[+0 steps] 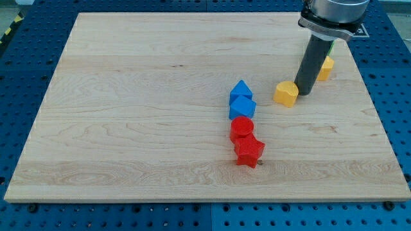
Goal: Push the yellow hexagon parallel to the heart
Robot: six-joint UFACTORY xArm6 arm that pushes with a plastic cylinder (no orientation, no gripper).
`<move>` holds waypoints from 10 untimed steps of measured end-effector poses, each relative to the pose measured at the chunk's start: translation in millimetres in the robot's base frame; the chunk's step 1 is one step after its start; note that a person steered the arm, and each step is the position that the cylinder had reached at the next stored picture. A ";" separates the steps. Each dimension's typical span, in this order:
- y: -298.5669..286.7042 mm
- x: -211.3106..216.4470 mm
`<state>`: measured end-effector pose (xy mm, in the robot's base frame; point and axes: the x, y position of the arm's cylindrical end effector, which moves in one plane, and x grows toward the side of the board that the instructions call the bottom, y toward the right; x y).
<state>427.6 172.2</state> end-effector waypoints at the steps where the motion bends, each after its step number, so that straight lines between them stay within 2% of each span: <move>1: -5.2 0.0; 3: -37.1 -0.2; 7: 57.2 15.3; 8: 108.0 19.6; 9: 117.1 9.0; 10: 117.6 -22.9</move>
<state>404.7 289.8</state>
